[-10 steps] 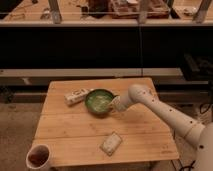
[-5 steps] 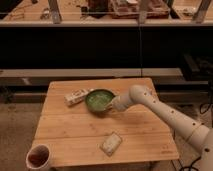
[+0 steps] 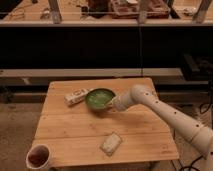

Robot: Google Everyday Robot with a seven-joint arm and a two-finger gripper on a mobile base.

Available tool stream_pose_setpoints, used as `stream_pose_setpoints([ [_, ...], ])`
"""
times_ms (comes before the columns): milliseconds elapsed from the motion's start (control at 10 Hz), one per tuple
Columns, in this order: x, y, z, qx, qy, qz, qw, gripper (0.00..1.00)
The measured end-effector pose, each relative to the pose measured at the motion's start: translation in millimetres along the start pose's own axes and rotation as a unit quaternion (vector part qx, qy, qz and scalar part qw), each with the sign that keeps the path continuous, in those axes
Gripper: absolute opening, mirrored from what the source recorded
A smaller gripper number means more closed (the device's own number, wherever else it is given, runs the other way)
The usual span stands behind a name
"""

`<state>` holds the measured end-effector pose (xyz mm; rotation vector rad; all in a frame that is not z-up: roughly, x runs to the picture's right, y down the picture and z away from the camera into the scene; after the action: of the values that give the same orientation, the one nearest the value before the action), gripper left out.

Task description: Pick up the ceramic bowl

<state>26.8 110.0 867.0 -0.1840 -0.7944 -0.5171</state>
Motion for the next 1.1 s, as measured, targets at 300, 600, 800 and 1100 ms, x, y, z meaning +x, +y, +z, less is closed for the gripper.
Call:
stream_pose_setpoints([
  [300,-7,-10,-17,0.01,0.003,-0.013,0.9999,0.01],
  [600,-11,-13,-26,0.018,0.003,-0.029,0.9994,0.01],
  [800,-13,-15,-33,0.019,0.0,-0.037,0.9991,0.01],
  [1100,-17,-21,-40,0.017,-0.009,-0.055,0.9983,0.01],
])
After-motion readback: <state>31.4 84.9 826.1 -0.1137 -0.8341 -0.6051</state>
